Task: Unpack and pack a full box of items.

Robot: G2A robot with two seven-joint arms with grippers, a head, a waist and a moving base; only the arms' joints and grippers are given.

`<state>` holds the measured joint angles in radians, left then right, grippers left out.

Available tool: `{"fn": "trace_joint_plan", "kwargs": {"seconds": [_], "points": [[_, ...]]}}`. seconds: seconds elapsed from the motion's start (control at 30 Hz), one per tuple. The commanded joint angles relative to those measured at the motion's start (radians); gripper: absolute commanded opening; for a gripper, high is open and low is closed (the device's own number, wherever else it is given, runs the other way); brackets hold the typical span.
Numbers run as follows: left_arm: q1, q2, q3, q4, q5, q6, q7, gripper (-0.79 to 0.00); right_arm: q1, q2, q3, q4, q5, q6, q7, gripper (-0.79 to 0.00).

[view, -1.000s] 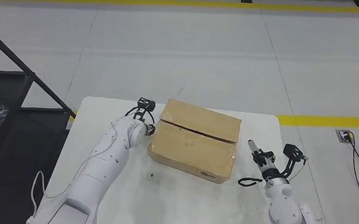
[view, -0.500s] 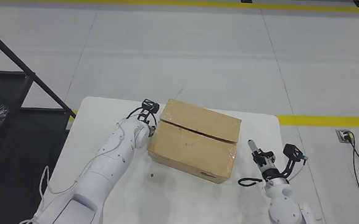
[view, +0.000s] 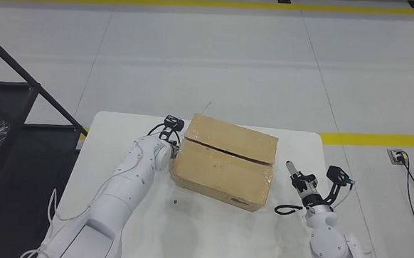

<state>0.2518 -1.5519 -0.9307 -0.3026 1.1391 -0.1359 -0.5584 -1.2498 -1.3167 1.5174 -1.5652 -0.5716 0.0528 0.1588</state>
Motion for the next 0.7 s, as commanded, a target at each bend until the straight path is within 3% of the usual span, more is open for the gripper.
{"fn": "trace_joint_plan", "kwargs": {"seconds": [0.0, 0.07, 0.33, 0.67], "points": [[-0.003, -0.001, -0.004, 0.009, -0.012, -0.018, 0.003, -0.723, 0.0, 0.0, 0.0, 0.0, 0.0, 0.0, 0.0, 0.0], [-0.007, 0.0, -0.006, 0.017, -0.014, -0.024, 0.007, -0.785, 0.0, 0.0, 0.0, 0.0, 0.0, 0.0, 0.0, 0.0], [-0.017, 0.009, -0.019, 0.031, -0.025, -0.035, 0.035, -0.785, 0.0, 0.0, 0.0, 0.0, 0.0, 0.0, 0.0, 0.0], [-0.008, 0.043, -0.05, -0.021, -0.028, -0.048, 0.051, -0.785, 0.0, 0.0, 0.0, 0.0, 0.0, 0.0, 0.0, 0.0]]}}
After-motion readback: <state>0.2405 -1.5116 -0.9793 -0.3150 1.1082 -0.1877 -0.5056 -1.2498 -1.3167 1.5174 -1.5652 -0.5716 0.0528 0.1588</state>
